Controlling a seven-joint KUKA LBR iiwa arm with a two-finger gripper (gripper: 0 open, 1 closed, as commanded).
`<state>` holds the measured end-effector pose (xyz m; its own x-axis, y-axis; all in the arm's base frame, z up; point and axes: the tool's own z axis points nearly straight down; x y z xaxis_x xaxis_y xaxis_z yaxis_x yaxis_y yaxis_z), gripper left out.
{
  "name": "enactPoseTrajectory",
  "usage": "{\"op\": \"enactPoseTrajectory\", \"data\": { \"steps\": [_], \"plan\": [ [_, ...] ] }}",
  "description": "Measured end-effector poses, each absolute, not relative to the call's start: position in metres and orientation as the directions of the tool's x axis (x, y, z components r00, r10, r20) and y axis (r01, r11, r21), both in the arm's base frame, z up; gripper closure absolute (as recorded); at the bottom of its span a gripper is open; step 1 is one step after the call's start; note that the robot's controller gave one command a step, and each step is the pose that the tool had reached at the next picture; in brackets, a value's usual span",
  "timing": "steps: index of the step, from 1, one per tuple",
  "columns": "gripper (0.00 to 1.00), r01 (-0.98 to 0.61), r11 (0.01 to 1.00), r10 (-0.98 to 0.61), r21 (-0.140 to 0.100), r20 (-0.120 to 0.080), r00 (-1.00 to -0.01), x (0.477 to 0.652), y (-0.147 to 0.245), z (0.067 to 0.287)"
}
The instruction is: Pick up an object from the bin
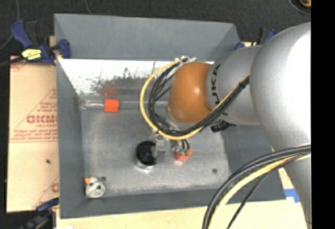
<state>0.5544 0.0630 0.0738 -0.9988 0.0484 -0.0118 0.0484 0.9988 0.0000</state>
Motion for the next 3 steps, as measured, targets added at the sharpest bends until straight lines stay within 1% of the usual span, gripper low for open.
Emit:
{"op": "enactPoseTrajectory", "data": {
  "steps": [1, 2, 3],
  "plan": [
    [1.00, 0.071, 0.997, 0.071, 0.002, -0.020, -0.997, 0.5564, 0.0691, 0.0929],
    [1.00, 0.071, 0.997, 0.071, 0.001, -0.020, -0.997, 0.5564, 0.0691, 0.0929],
    [1.00, 0.055, 0.998, 0.055, 0.006, -0.033, -0.998, 0.5546, 0.0673, 0.0845]
  ]
}}
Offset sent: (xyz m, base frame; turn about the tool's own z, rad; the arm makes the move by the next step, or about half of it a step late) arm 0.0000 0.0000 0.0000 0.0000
